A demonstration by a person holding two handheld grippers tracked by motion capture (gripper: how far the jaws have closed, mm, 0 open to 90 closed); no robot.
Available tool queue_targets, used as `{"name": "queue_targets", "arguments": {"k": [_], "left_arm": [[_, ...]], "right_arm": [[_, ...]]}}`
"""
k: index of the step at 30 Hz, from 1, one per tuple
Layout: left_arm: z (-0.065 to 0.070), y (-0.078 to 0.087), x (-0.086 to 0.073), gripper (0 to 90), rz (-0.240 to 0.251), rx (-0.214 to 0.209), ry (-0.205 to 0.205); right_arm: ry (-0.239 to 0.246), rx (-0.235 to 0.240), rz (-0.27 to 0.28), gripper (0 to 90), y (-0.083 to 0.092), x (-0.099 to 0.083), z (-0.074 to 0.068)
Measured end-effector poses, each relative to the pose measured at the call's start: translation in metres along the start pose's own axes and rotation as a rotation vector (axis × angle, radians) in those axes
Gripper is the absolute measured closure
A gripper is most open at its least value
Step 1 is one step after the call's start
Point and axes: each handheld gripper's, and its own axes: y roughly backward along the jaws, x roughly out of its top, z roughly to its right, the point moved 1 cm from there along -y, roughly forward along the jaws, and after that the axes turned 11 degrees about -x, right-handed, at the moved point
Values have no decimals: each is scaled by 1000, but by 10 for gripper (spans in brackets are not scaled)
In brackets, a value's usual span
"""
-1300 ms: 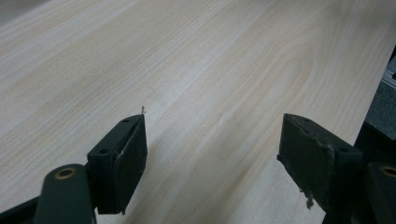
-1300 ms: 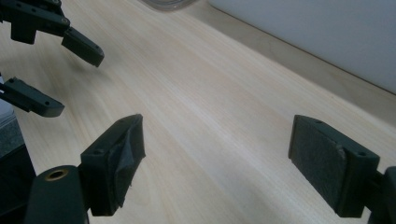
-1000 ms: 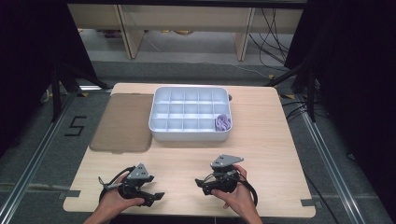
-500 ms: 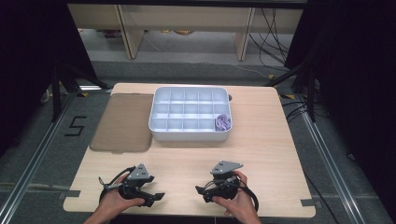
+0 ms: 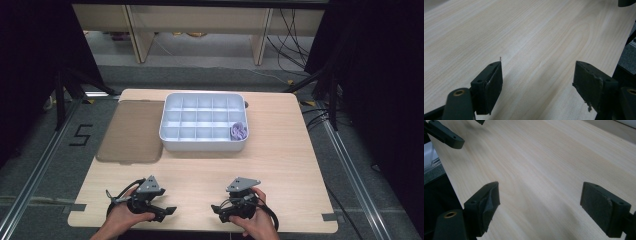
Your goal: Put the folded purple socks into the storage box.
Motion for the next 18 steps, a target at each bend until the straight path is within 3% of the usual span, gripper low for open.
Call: {"name": "queue_targets", "arguments": {"k": [4, 6, 8, 12, 13, 16, 18], "left_arm": [[0, 0, 0, 233, 1, 2, 6], [0, 0, 0, 233, 4, 10, 8], [0, 0, 0, 233, 4, 9, 8], [0, 0, 0, 233, 2, 1, 7], [0, 0, 0, 233, 1, 1, 6], [0, 0, 0, 233, 0, 1, 6], [0, 0, 0, 233, 0, 1, 5]], "right_arm": [[2, -3, 11, 169, -1, -2, -1], [11, 0, -15, 168, 1, -3, -1], [9, 1, 2, 167, 0, -4, -2], [0, -3, -32, 167, 1, -6, -3], [20, -2, -14, 167, 0, -6, -2], [20, -3, -14, 167, 0, -7, -2], [-6, -8, -22, 167, -1, -7, -3]]}}
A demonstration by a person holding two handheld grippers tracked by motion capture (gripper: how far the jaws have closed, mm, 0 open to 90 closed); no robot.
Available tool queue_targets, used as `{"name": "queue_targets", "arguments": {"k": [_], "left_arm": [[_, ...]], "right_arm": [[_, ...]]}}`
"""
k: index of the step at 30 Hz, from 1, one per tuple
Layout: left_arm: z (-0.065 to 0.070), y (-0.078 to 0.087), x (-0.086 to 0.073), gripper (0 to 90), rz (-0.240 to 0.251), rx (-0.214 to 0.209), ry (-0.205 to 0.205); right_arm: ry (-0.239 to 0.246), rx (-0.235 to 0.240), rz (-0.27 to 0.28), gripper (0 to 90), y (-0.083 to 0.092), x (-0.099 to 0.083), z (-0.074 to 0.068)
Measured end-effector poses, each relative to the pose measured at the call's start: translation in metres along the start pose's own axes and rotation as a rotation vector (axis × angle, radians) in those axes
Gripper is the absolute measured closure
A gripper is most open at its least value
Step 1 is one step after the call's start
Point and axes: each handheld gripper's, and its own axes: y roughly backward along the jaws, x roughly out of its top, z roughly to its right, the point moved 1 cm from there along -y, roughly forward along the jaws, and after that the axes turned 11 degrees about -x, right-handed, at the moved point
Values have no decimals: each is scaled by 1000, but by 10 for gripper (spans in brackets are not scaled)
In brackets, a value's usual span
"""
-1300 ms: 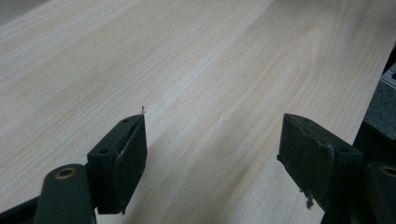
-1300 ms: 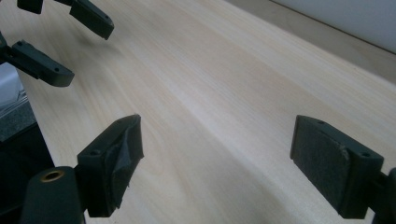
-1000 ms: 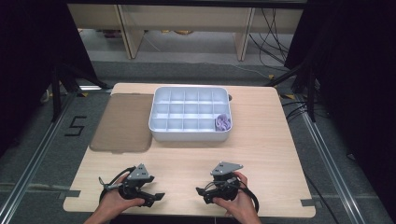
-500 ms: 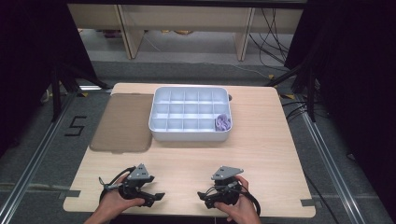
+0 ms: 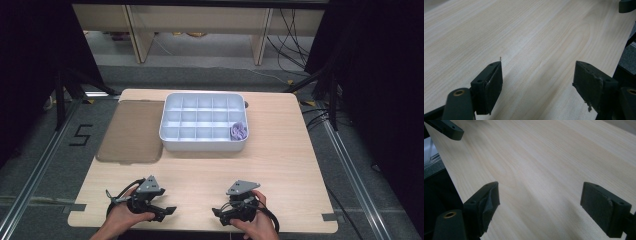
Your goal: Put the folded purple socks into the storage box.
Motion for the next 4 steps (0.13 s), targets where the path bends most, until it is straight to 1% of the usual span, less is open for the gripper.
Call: {"name": "queue_targets", "arguments": {"k": [2, 4], "left_arm": [[0, 0, 0, 233, 1, 0, 1], [0, 0, 0, 233, 0, 0, 0]], "right_arm": [[0, 2, 0, 167, 0, 0, 0], [15, -9, 11, 167, -1, 0, 0]]}}
